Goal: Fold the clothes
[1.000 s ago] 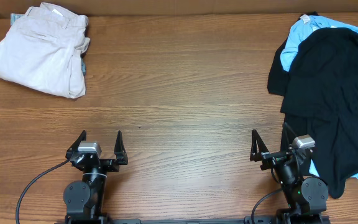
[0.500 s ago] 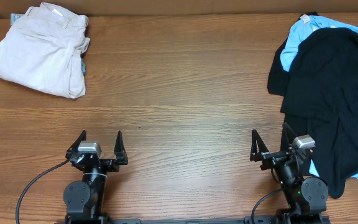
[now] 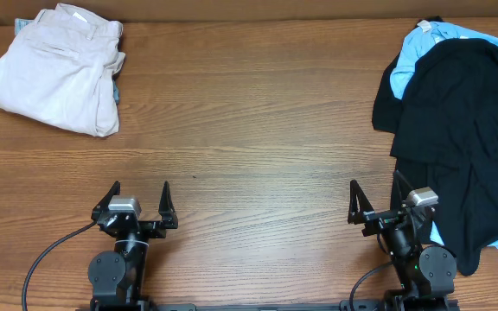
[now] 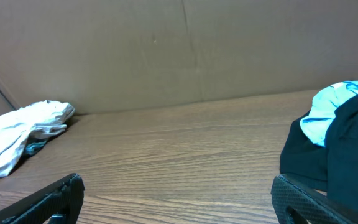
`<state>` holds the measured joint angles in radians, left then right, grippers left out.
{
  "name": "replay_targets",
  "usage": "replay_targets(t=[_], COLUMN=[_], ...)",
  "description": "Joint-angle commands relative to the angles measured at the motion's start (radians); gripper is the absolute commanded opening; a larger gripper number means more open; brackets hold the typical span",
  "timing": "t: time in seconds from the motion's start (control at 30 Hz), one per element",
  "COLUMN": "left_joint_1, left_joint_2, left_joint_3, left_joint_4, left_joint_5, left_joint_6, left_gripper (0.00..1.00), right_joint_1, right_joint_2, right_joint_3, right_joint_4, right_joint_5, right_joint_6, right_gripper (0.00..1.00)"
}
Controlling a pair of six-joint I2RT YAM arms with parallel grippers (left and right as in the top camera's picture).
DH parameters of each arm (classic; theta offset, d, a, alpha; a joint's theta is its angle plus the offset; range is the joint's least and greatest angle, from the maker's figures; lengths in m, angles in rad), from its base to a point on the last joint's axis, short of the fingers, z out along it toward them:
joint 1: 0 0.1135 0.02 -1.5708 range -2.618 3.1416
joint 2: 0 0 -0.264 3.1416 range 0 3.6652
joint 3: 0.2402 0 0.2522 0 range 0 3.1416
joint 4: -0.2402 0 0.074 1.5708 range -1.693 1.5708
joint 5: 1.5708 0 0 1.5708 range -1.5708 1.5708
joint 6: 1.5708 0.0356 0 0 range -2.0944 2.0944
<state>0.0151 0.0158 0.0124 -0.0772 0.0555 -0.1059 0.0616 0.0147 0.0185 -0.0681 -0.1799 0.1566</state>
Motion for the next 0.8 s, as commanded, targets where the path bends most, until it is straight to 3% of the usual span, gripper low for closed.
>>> replay_targets(t=[0.0,0.5,0.77], left_joint_1=[-0.001,-0.001,-0.001], left_joint_2=[-0.011,-0.011,-0.011], left_joint_3=[-0.008,-0.008,-0.008], left_joint_4=[0.003,0.007,0.019], left_joint_5=[-0.014,-0.009,0.069], left_joint_6=[-0.014,-0.014,-0.014], left_gripper=[1.00,1.00,1.00], right_joint_1=[0.009,0.009,0.009], right_joint_2=[-0.012,-0.012,-0.012], right_joint_3=[-0.010,-0.010,-0.010], right_joint_4=[0.006,0.006,0.014], right_joint_5=[-0.001,0.006,0.006], right_joint_6=[-0.001,-0.001,-0.001], right_gripper=[1.00,1.00,1.00])
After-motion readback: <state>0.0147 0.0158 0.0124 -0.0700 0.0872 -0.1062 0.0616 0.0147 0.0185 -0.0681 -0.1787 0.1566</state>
